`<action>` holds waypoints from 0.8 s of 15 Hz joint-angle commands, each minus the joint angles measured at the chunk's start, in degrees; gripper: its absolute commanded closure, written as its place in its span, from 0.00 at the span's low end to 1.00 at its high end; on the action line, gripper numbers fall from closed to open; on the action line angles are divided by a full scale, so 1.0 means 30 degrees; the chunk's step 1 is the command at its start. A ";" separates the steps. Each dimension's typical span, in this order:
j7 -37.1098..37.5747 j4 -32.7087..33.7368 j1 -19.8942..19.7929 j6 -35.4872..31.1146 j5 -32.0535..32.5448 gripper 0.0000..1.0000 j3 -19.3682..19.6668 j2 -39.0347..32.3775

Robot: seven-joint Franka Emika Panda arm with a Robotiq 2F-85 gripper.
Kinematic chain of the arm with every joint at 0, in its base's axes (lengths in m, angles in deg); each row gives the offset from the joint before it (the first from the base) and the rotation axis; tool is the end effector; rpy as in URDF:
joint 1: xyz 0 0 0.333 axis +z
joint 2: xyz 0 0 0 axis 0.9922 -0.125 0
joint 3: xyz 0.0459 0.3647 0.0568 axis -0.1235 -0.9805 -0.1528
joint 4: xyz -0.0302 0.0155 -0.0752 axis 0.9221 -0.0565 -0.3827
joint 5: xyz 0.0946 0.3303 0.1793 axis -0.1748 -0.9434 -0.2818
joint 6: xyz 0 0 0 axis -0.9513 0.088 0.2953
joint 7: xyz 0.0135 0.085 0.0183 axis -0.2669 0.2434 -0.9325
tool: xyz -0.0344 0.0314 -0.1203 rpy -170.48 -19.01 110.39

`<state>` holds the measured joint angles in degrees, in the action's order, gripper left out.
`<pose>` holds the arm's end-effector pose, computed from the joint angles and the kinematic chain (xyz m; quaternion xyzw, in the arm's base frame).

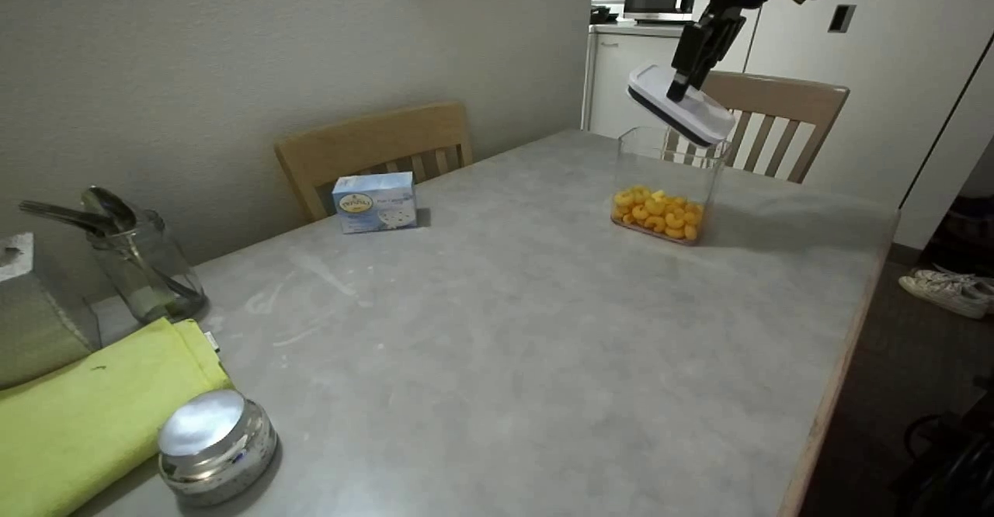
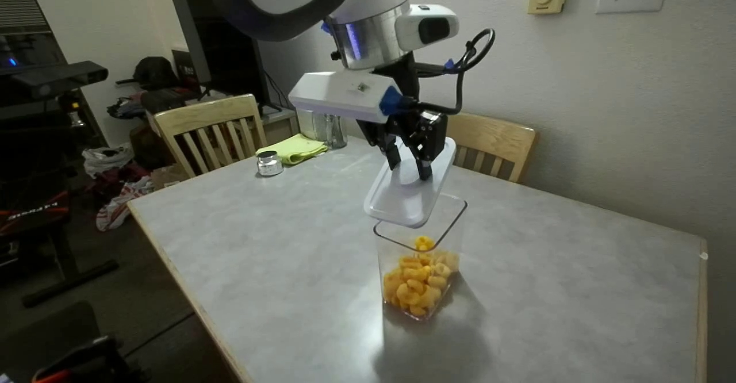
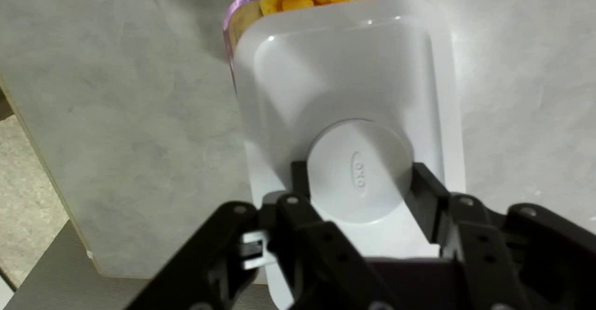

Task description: Place the white lid on top of the food container

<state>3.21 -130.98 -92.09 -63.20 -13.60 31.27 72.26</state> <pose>0.5706 -0.1811 0.4004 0.9882 0.0198 0.1502 0.0240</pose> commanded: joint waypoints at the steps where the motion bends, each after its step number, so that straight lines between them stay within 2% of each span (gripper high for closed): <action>1: -0.0477 0.1012 -0.0627 0.0102 -0.0470 0.71 -0.0477 -0.0792; 7: -0.0439 0.1741 -0.0959 0.0270 -0.0496 0.71 -0.0658 -0.1408; 12: -0.0614 0.1706 -0.1315 0.0758 -0.1486 0.71 -0.1209 -0.1809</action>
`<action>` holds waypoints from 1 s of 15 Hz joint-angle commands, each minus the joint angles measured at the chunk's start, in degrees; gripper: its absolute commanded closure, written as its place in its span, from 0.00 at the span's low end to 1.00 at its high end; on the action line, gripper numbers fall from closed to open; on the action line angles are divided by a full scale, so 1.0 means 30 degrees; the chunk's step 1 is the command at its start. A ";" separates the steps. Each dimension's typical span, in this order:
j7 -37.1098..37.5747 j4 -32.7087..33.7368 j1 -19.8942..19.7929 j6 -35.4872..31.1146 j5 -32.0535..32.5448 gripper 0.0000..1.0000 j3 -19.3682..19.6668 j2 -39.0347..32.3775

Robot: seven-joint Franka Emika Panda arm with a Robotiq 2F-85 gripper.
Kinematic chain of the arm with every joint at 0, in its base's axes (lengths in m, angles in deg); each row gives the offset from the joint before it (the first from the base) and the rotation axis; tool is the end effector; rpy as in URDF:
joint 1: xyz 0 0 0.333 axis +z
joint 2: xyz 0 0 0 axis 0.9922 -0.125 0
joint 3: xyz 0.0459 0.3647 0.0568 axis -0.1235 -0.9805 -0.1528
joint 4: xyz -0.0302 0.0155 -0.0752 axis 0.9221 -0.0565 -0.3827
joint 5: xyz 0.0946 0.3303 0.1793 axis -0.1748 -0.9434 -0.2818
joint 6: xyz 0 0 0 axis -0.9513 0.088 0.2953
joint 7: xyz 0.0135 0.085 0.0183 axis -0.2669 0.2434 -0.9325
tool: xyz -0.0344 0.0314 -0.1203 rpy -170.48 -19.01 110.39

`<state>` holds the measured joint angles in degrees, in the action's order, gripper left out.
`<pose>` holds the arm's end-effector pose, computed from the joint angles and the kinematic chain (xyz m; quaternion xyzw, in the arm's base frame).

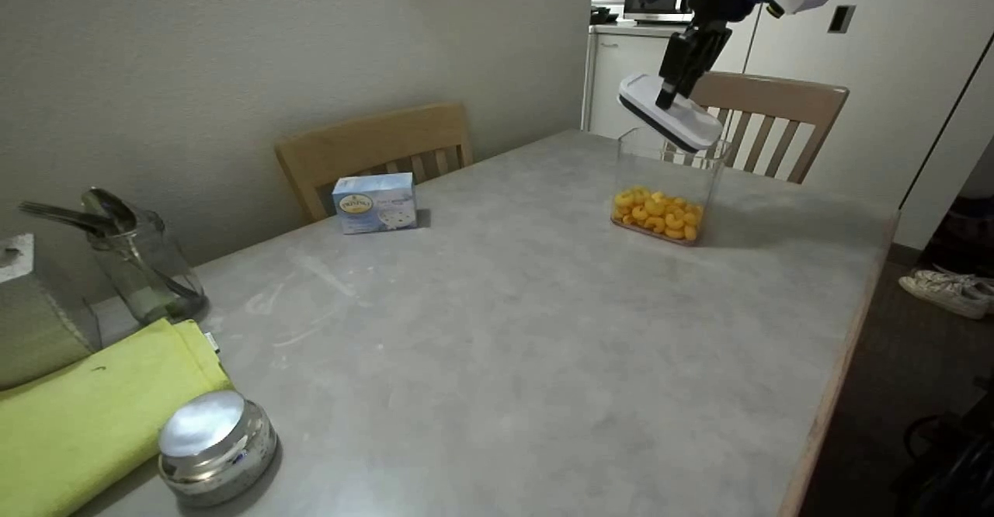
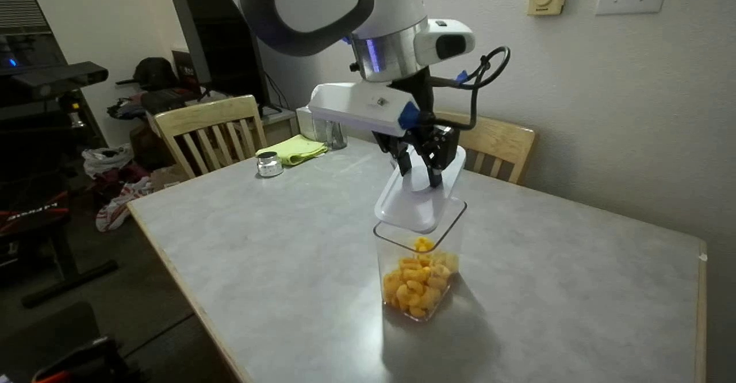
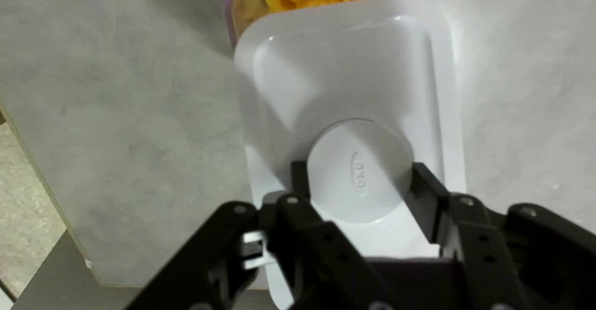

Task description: Place the white lid on top of the food container

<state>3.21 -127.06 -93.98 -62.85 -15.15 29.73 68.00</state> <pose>0.5922 -0.1912 0.3856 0.9890 0.0074 0.1471 0.0163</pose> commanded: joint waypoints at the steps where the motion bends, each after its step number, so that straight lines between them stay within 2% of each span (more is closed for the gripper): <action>1: -0.0667 0.0419 -0.0763 0.0778 -0.1190 0.71 -0.0811 -0.0474; 10: -0.0096 0.0579 -0.0979 0.2022 -0.1383 0.71 -0.0953 -0.0748; 15: 0.2398 0.0943 -0.0696 0.4624 -0.1166 0.71 -0.0588 -0.0766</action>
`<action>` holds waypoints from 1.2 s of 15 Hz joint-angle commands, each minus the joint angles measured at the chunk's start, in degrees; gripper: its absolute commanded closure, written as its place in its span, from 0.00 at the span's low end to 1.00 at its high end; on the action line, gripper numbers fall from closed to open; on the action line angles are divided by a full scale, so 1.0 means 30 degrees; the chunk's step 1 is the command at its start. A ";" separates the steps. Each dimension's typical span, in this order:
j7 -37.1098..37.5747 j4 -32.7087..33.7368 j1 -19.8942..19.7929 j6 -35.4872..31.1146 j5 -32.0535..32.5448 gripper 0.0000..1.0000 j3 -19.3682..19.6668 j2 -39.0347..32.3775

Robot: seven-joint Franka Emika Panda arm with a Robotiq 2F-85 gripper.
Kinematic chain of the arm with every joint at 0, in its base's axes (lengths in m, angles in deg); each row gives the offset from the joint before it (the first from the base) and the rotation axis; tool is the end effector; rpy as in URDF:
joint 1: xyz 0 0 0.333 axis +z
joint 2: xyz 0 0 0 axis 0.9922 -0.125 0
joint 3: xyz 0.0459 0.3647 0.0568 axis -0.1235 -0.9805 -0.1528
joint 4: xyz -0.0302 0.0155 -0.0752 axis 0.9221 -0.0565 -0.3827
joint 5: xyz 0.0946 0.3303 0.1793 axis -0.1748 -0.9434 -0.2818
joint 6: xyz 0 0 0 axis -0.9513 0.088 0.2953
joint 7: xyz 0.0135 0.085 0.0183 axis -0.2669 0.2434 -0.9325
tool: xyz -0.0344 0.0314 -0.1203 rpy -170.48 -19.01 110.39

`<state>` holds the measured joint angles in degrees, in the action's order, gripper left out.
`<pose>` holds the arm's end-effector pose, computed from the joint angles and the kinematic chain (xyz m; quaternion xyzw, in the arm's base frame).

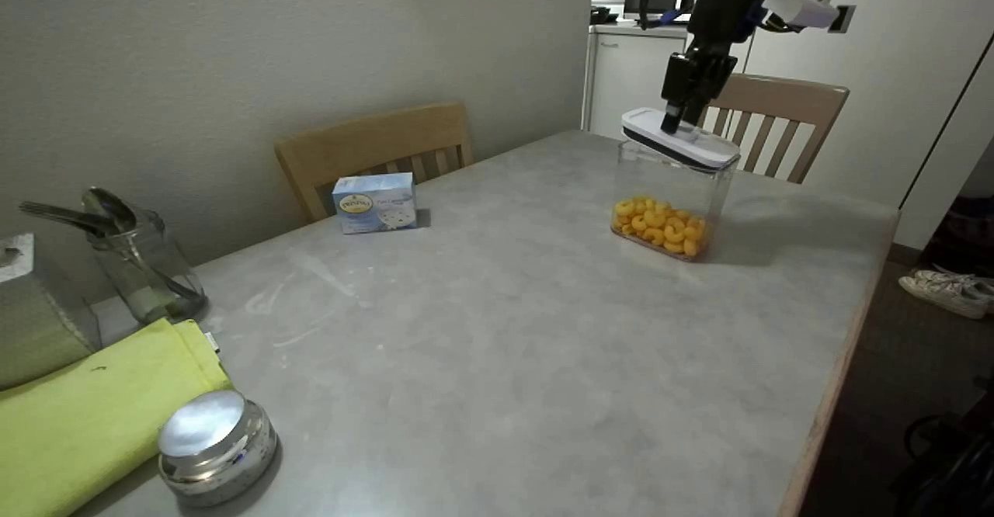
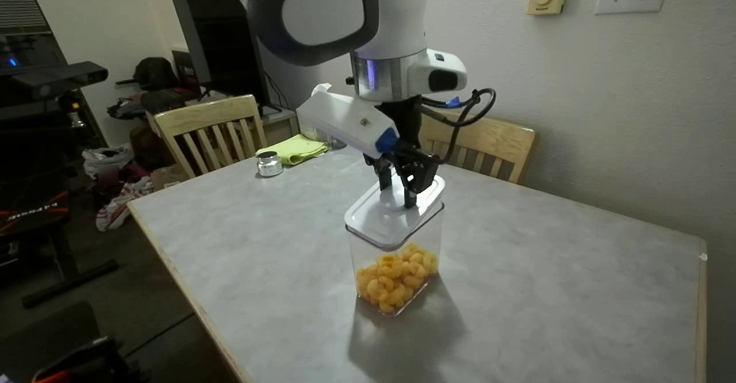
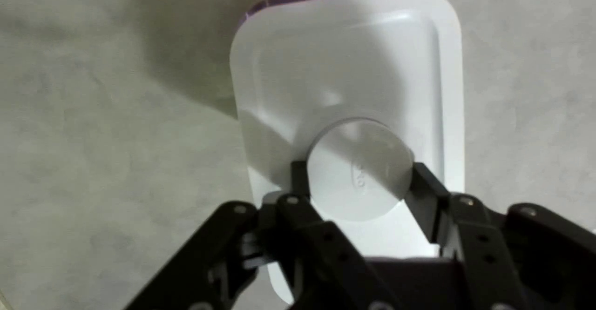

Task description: Place the white lid on top of the food container

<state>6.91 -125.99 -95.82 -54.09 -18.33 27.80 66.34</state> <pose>0.5846 -0.1837 0.3588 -0.9951 0.0409 -0.0801 0.0409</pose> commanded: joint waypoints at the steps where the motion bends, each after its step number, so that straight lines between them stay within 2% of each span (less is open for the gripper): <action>1: 0.1975 0.0673 0.0006 0.2281 -0.0027 0.71 0.0157 -0.0230; 9: 0.6456 0.1268 0.0439 0.4761 0.0922 0.71 0.0648 -0.0567; 13: 0.8394 0.1752 0.0801 0.6198 0.3045 0.71 0.1051 -0.0639; 18: 0.8575 0.2470 0.1034 0.6840 0.5457 0.71 0.1229 -0.0774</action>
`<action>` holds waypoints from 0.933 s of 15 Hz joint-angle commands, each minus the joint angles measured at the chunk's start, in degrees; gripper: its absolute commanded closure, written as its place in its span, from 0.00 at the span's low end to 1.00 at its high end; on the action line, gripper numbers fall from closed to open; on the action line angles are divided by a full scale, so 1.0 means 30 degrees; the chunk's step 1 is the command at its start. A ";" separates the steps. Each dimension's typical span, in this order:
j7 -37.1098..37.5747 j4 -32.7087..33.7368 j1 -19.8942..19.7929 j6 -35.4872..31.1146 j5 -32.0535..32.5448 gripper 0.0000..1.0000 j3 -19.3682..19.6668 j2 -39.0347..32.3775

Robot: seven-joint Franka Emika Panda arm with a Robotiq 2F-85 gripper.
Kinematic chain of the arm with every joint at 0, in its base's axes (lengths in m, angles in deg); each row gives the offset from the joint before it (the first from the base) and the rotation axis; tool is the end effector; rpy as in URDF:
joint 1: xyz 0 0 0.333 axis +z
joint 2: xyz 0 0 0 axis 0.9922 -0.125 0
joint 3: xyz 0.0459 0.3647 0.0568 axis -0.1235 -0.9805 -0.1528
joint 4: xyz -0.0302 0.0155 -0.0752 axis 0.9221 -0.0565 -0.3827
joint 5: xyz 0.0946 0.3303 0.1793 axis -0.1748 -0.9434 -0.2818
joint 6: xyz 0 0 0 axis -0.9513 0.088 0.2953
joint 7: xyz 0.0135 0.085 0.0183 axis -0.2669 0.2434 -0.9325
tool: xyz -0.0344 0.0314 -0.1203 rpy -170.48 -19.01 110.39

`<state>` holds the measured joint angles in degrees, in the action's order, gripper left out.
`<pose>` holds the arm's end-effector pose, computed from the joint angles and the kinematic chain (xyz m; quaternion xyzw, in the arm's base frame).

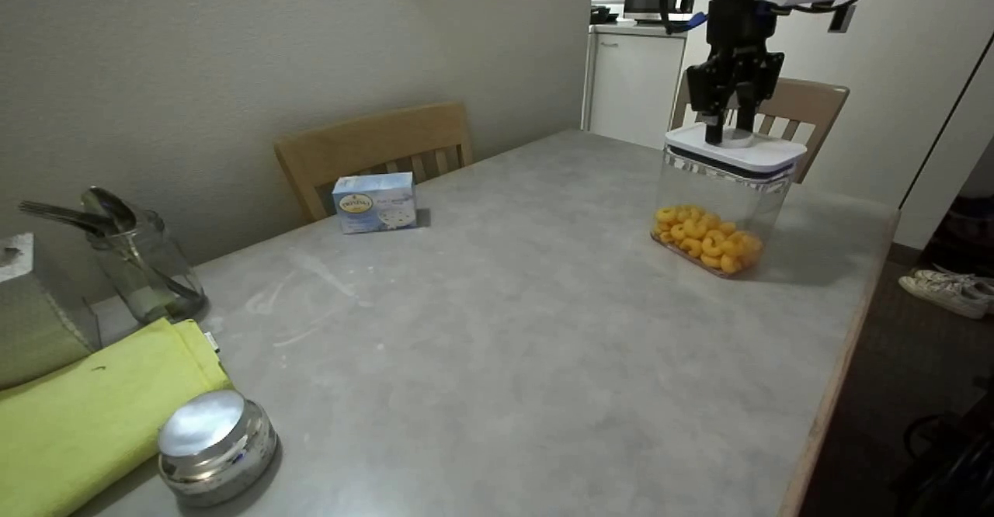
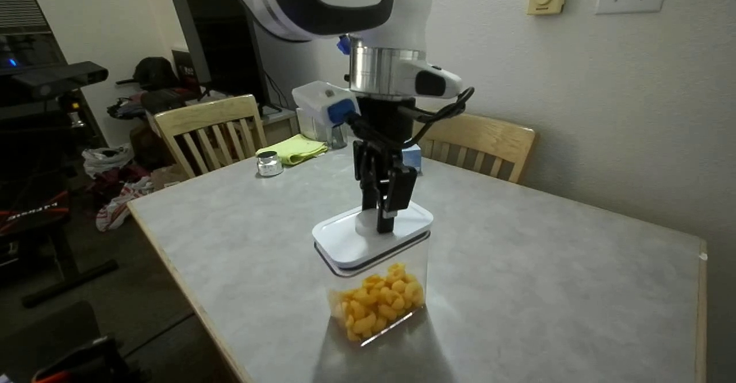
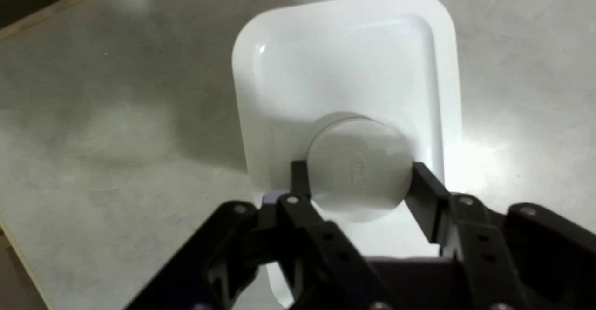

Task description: Place the white lid on top of the food container

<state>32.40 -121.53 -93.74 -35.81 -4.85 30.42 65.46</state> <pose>0.5660 -0.1868 0.3557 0.9805 -0.1836 -0.0694 0.0143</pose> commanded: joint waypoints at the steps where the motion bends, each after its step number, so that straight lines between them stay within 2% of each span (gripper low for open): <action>1: 0.0042 0.1069 0.0369 0.0603 0.1184 0.71 0.0344 -0.0542; 14: 0.1222 0.0209 0.0895 -0.0440 0.0456 0.71 0.0068 -0.0284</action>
<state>34.30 -119.99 -91.60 -35.99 -2.34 30.53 64.47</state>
